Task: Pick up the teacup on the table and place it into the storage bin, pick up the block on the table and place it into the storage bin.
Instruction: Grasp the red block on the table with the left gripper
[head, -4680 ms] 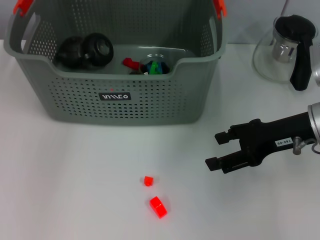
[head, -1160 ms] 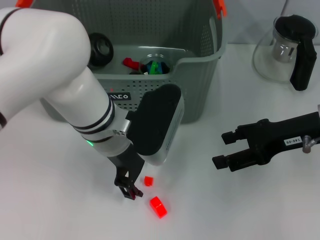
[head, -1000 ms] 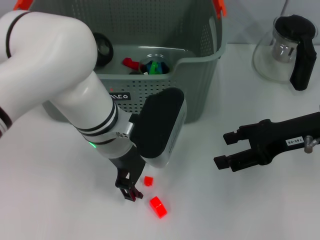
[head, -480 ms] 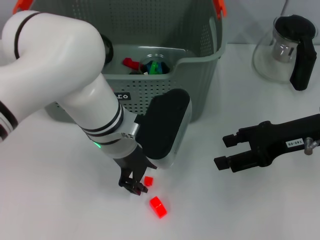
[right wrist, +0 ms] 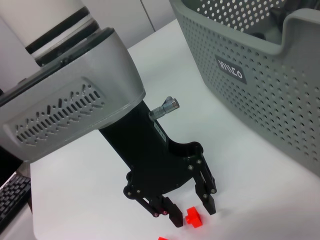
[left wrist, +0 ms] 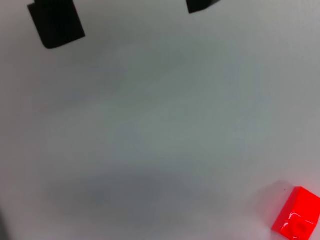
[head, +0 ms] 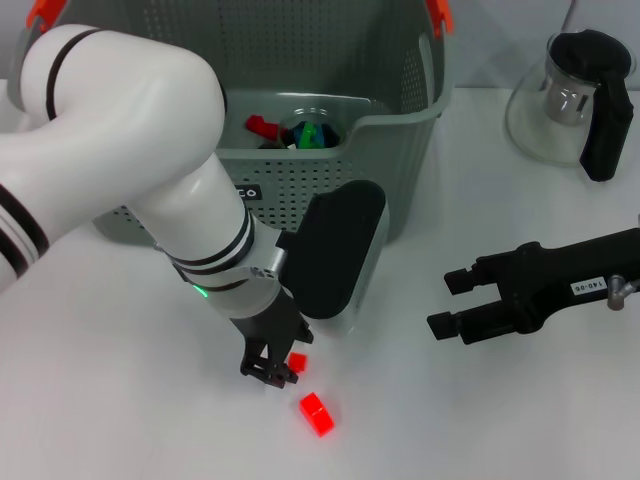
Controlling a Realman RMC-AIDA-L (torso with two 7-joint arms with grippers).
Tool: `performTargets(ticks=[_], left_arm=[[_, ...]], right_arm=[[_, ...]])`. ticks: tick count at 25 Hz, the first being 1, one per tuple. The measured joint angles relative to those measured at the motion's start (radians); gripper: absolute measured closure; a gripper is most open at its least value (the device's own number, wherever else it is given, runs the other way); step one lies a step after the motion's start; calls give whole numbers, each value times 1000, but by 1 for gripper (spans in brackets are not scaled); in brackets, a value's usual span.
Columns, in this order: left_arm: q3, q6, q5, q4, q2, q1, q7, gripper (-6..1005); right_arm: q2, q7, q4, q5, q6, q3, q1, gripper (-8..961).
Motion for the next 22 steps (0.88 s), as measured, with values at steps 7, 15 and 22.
performTargets(ticks=[7, 15, 22], left_arm=[[14, -4, 0, -5, -1, 0, -17, 546], [14, -15, -2, -5, -1, 1, -27, 580], [14, -15, 3, -17, -1, -7, -38, 716]], right_arm=[[0, 0, 0, 0, 5, 0, 0, 129], [0, -1, 0, 0, 7, 0, 0, 132], [-1, -1, -3, 0, 9, 2, 0, 134]])
